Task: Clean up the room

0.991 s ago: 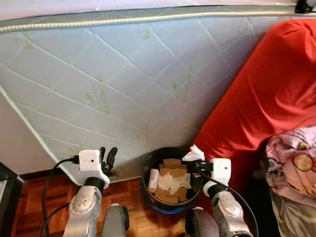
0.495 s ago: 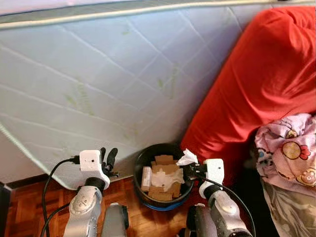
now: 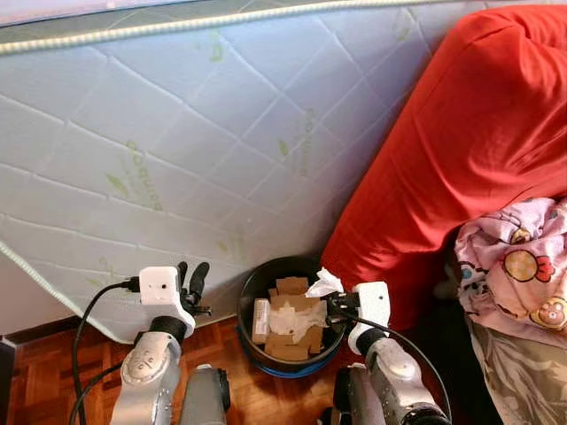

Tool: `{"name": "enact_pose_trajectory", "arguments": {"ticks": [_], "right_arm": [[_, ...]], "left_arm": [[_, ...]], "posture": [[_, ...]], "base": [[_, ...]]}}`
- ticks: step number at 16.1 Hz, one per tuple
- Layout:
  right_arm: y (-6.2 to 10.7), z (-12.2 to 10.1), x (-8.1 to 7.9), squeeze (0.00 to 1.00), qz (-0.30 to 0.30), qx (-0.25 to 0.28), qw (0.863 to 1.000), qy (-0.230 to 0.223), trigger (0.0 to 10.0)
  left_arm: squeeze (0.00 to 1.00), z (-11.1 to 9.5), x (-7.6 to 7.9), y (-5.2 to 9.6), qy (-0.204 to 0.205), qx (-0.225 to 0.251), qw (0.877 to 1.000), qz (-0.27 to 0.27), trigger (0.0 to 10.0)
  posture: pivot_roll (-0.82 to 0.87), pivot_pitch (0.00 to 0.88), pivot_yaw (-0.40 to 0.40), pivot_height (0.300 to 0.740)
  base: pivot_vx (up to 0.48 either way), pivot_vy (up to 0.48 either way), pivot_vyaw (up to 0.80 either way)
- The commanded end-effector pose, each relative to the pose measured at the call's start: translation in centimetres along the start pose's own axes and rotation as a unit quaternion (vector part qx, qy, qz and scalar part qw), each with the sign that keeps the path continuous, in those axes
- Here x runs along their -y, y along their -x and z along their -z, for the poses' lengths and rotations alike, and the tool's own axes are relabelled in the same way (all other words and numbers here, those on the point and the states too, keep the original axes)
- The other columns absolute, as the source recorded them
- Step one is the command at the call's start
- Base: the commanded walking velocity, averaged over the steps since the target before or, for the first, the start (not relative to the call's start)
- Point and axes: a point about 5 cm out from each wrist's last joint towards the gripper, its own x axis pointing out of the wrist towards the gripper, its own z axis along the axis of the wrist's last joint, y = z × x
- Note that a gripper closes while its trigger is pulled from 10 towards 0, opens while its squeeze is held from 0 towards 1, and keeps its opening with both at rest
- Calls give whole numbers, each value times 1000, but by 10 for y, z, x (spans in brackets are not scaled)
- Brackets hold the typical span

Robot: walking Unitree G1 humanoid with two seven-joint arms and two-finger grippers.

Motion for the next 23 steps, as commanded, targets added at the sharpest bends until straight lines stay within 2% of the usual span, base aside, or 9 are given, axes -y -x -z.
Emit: {"name": "enact_pose_trajectory", "arguments": {"ticks": [1, 6, 20, 23], "right_arm": [[-1, 3, -2, 0, -5, -15, 1000, 5, 10000], [-3, 3, -6, 0, -18, -26, 999, 22, 10000], [-4, 8, -7, 0, -28, -59, 997, 44, 10000], [-4, 11, -7, 0, -30, -77, 995, 58, 10000]], "left_arm": [[0, 2, 0, 3, 2, -10, 1000, 0, 10000], [0, 2, 1, 5, 3, -13, 1000, 1, 10000], [0, 1, 5, 10, 5, -14, 1000, -2, 10000], [0, 3, 7, 16, 7, -16, 1000, -3, 10000]], "posture": [[88, 181, -37, 604], [85, 192, -37, 604], [90, 211, -53, 604], [94, 227, -56, 604]], "base": [[0, 0, 0], [0, 0, 0], [285, 0, 0], [0, 0, 0]]}}
